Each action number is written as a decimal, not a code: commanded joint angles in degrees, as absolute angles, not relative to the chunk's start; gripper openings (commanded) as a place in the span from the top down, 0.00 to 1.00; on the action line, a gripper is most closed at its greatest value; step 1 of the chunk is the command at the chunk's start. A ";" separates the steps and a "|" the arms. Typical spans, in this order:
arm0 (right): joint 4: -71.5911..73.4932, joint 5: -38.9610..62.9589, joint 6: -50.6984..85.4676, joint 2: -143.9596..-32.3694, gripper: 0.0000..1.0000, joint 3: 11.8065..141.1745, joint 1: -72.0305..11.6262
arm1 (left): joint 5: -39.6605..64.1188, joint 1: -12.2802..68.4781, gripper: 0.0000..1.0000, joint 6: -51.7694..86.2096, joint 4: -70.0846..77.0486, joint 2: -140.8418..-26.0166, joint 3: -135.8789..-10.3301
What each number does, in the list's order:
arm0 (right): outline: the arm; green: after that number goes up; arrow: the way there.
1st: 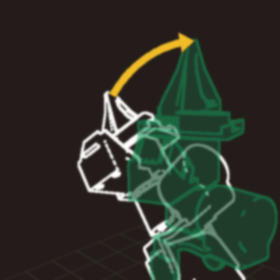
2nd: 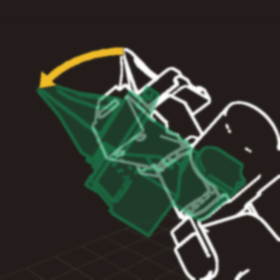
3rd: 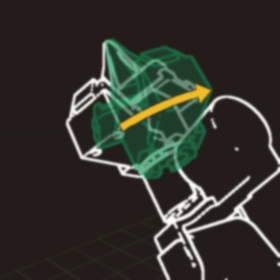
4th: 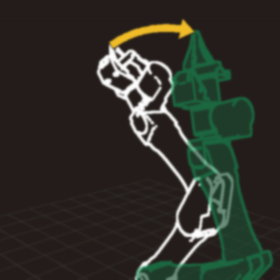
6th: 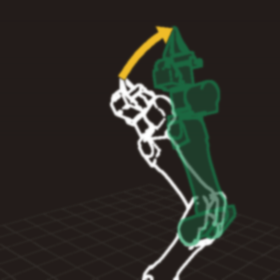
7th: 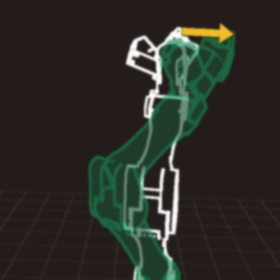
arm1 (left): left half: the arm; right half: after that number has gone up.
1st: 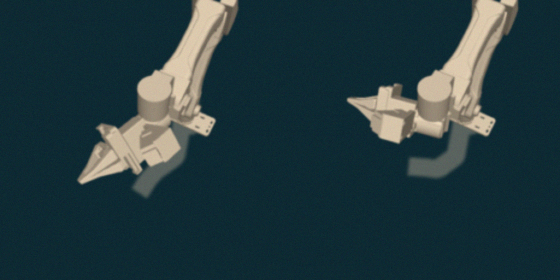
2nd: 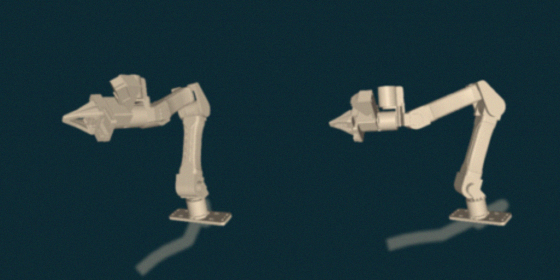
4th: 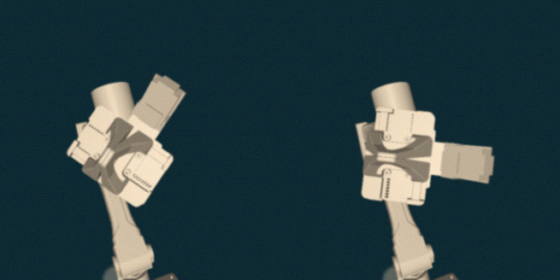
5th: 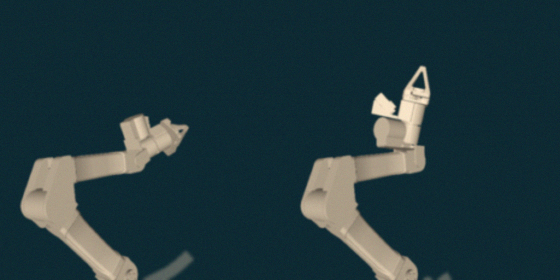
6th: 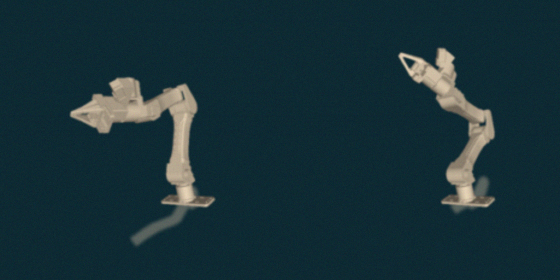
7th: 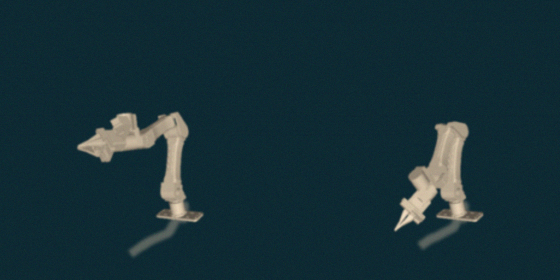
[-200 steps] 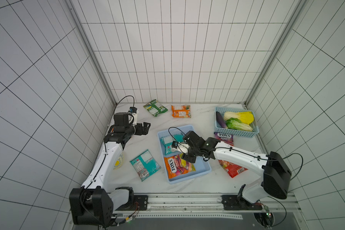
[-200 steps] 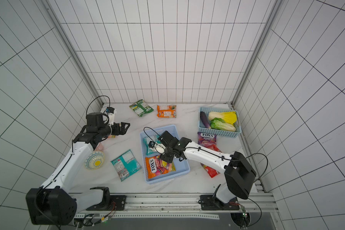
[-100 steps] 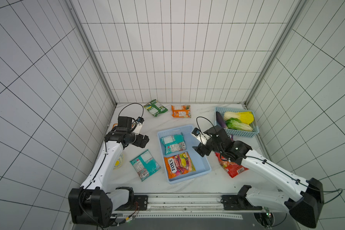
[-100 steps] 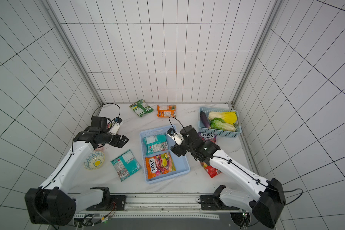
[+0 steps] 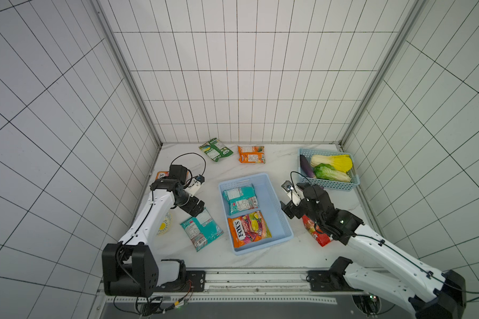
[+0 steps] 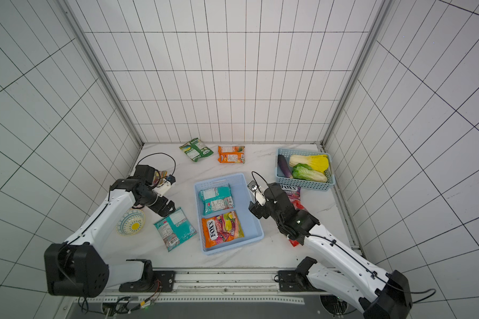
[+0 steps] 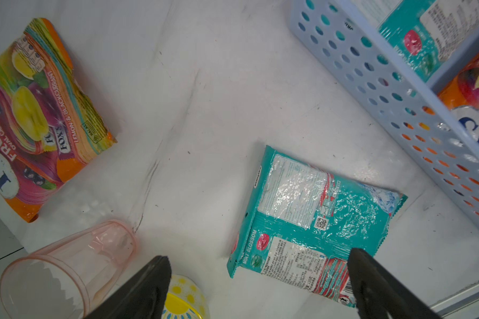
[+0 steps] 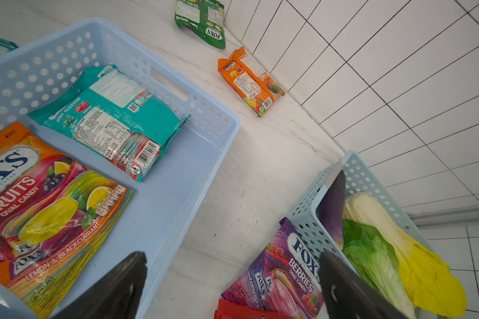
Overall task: Put the candies in the basket
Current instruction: Pick up the candy at the center of the board.
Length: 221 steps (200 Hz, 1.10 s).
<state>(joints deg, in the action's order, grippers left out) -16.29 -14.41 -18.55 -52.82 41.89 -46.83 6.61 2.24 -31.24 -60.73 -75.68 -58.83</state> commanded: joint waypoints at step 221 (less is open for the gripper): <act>-7.46 -24.62 -26.94 -48.58 0.01 34.99 -50.27 | 2.80 1.00 0.46 -35.42 -48.42 -93.60 -49.54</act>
